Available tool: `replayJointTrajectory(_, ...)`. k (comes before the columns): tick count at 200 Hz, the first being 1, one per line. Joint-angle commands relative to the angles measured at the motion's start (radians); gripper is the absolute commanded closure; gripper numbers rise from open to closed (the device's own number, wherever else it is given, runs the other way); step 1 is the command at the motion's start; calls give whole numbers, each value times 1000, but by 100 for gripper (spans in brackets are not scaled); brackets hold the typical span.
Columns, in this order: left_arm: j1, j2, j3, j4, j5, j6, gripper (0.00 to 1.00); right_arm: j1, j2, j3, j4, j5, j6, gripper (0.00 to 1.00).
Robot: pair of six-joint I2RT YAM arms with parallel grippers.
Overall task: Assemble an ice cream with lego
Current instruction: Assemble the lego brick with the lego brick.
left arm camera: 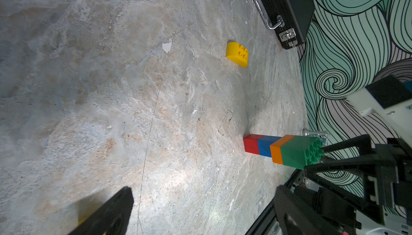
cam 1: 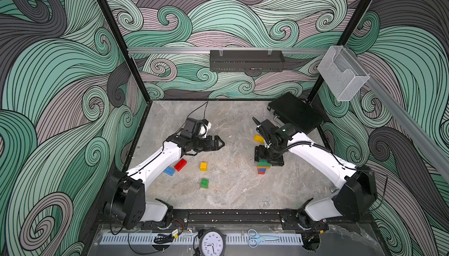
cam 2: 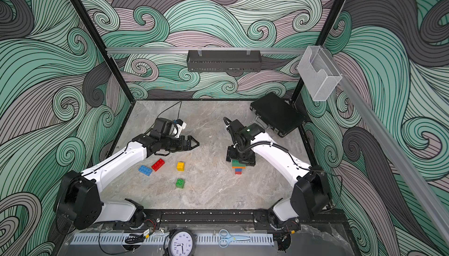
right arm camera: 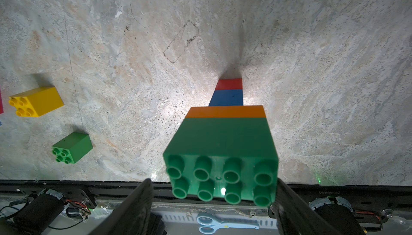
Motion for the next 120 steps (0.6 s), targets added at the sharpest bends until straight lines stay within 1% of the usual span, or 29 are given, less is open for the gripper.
replayJointTrajectory(1, -4, -30, 7, -17, -7, 15, 2, -3, -14, -10, -37, 34, 22, 17)
replayJointTrajectory(62, -5, -31, 7, -16, -8, 15, 1, -8, -24, 16, -110, 89, 2, 16)
replayJointTrajectory(85, -5, -31, 7, -17, -9, 16, 1, -9, -32, 56, -141, 120, -22, 15)
replayJointTrajectory(103, -4, -31, 8, -17, -9, 15, 1, -9, -33, 107, -158, 144, -79, 14)
replayJointTrajectory(120, -4, -30, 10, -17, -9, 17, 1, -11, -8, 165, -166, 153, -169, 13)
